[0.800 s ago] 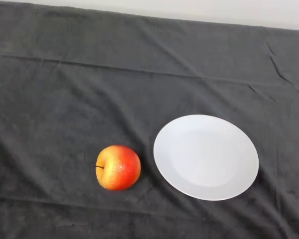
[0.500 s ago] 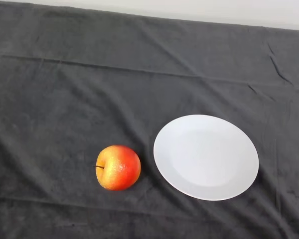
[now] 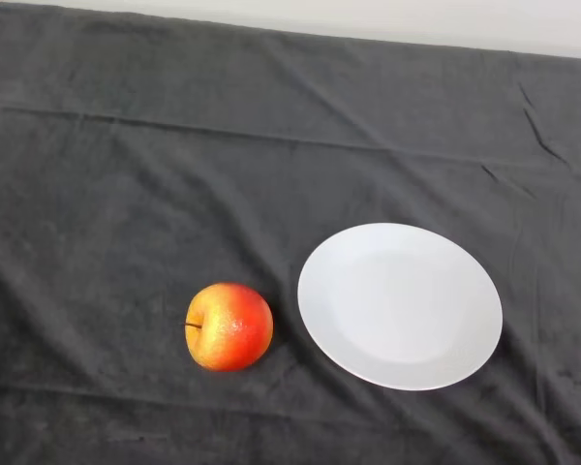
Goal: Move the apple to the plate
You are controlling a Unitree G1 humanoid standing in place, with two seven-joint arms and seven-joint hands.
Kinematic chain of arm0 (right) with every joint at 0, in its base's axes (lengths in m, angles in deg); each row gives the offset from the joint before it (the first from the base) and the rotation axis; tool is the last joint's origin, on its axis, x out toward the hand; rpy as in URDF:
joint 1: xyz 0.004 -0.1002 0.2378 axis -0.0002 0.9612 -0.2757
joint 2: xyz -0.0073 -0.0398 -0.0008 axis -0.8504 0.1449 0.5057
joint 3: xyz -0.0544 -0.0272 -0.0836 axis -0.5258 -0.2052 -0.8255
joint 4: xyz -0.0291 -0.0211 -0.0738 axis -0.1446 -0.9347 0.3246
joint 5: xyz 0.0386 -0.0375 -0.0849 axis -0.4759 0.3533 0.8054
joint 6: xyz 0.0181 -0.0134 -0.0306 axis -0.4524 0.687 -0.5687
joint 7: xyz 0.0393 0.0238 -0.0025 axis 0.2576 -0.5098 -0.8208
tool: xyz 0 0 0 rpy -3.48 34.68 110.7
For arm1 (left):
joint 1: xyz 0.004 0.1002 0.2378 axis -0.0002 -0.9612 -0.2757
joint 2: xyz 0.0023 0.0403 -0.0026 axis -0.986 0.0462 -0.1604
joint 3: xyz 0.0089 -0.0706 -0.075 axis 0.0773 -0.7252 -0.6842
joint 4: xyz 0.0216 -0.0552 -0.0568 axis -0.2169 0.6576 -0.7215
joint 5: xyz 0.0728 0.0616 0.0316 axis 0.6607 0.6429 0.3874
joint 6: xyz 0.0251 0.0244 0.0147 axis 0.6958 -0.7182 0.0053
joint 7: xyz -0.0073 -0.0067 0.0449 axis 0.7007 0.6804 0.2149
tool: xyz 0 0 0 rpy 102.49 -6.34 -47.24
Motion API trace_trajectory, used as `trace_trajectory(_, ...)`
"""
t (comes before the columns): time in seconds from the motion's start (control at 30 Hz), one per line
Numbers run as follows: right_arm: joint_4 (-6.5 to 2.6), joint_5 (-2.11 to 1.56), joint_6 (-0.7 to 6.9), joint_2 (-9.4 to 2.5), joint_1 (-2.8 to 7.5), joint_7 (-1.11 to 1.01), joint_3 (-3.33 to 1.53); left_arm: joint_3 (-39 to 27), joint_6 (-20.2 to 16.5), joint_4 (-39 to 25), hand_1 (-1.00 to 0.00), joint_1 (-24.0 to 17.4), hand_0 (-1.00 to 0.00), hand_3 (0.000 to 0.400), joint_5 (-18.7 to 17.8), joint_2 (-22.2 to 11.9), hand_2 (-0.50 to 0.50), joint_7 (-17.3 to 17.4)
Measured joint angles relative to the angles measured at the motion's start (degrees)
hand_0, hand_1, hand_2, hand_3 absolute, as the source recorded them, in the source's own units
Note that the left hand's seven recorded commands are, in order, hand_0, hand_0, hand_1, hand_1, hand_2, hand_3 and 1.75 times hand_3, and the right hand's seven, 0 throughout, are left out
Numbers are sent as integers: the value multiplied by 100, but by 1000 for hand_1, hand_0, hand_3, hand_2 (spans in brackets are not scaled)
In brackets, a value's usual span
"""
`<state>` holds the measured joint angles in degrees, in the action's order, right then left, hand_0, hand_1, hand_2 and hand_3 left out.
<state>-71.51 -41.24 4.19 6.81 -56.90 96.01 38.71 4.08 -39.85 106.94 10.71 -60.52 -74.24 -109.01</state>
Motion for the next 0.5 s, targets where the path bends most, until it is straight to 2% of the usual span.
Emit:
trace_trajectory(0.37, 1, 1, 0, -1, -1, -1, -1, 61, -645, -2022, 0, -102, 0, 0, 310, 0, 0, -205)
trace_trajectory(0.5, 2, 0, 0, 0, 1, 0, 0, 272, -1069, -2797, 0, -232, 0, 0, 447, 6, 0, -280)
